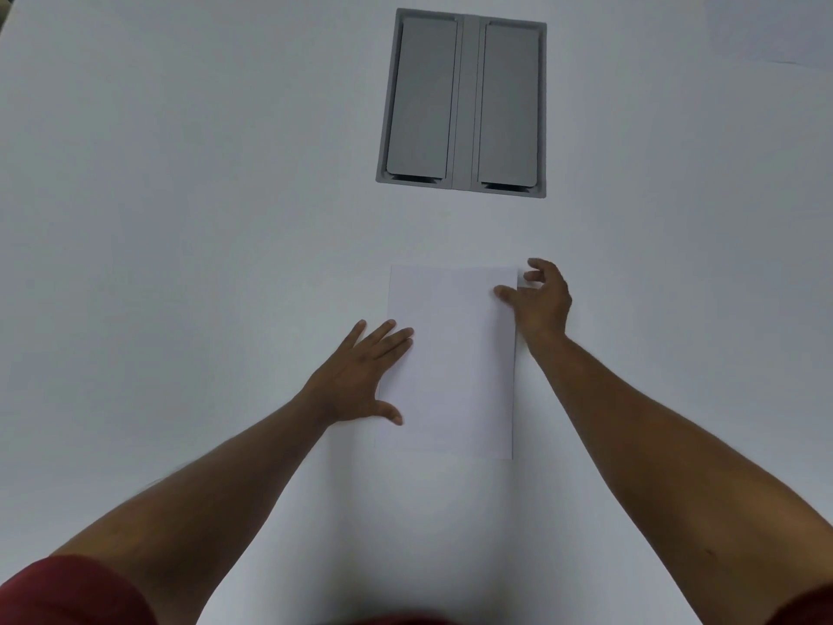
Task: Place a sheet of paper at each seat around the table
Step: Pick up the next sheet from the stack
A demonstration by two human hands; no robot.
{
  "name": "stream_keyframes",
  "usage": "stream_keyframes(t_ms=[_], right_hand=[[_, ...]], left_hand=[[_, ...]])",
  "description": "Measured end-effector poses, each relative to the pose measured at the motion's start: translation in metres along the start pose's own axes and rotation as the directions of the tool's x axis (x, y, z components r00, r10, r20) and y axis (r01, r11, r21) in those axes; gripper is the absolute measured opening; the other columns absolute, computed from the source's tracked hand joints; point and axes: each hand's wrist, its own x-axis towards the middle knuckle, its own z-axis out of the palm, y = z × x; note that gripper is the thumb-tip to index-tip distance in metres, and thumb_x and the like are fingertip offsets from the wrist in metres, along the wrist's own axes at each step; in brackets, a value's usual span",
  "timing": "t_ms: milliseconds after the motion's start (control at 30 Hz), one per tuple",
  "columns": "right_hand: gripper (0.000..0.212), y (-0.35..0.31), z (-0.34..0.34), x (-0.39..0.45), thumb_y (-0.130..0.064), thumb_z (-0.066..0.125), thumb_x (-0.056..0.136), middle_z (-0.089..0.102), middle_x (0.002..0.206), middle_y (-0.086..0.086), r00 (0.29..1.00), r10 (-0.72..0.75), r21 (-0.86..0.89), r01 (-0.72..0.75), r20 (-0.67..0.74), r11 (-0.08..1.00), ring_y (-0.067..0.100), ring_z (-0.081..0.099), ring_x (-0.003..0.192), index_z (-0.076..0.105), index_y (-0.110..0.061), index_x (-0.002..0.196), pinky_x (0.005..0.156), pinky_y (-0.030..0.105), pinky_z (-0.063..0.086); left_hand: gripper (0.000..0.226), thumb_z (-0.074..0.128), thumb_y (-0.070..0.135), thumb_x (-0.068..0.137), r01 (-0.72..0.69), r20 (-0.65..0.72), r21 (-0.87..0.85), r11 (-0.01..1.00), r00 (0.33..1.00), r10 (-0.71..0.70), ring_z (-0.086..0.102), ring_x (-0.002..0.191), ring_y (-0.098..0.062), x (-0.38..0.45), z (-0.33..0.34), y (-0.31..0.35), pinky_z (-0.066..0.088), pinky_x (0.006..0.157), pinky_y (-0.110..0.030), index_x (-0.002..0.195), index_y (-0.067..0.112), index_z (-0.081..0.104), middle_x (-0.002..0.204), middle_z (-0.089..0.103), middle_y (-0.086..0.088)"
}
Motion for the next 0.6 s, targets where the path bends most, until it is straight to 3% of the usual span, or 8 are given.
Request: stream_keyframes(t_ms=[100, 233, 400, 600], right_hand=[[0.052, 0.0028, 0.0003, 0.0076, -0.009, 0.097, 0.072, 0.071, 0.092, 0.001, 0.997, 0.061, -0.054, -0.063, -0.039, 0.997, 0.019, 0.069, 0.088, 0.071, -0.011, 0.117, 0.099, 0.043, 0.059], [0.04, 0.0048, 0.0009, 0.0091, -0.011, 0.099, 0.067, 0.077, 0.086, 0.001, 0.995, 0.087, -0.111, -0.092, -0.049, 0.989, 0.022, 0.076, 0.086, 0.075, -0.013, 0.098, 0.088, 0.04, 0.063], [0.036, 0.0005, -0.0014, 0.0099, -0.012, 0.098, 0.069, 0.078, 0.088, 0.002, 0.996, 0.064, -0.153, -0.073, -0.062, 0.986, 0.016, 0.072, 0.083, 0.075, -0.013, 0.096, 0.066, 0.017, 0.049], [0.028, -0.0003, -0.0047, 0.0107, -0.014, 0.094, 0.075, 0.074, 0.08, -0.001, 0.998, 0.043, -0.195, -0.049, -0.035, 0.98, 0.016, 0.069, 0.075, 0.072, -0.016, 0.091, 0.064, 0.023, 0.048]], left_hand=[[0.133, 0.049, 0.1, 0.075, -0.005, -0.007, 0.001, 1.0, 1.0, 0.005, 0.007, 0.168, -0.021, -0.0001, 0.0004, -0.0001, 0.01, 0.135, -0.059, 0.171, 0.012, 0.023, 0.181, 0.015, 0.001], [0.132, 0.05, 0.1, 0.076, -0.005, -0.02, 0.005, 1.0, 1.0, 0.005, 0.005, 0.169, -0.021, -0.001, 0.0015, 0.0003, 0.011, 0.135, -0.06, 0.171, 0.012, 0.023, 0.182, 0.011, 0.001], [0.132, 0.053, 0.097, 0.078, -0.006, -0.083, -0.046, 0.999, 0.997, 0.003, 0.002, 0.169, -0.024, -0.0051, 0.0025, 0.0016, 0.008, 0.135, -0.056, 0.173, 0.013, 0.016, 0.183, 0.005, -0.001], [0.13, 0.051, 0.096, 0.08, -0.023, -0.116, -0.031, 0.999, 0.993, 0.02, 0.011, 0.168, -0.028, -0.0065, 0.0034, 0.0019, 0.017, 0.133, -0.061, 0.171, 0.009, 0.021, 0.182, 0.012, -0.006]])
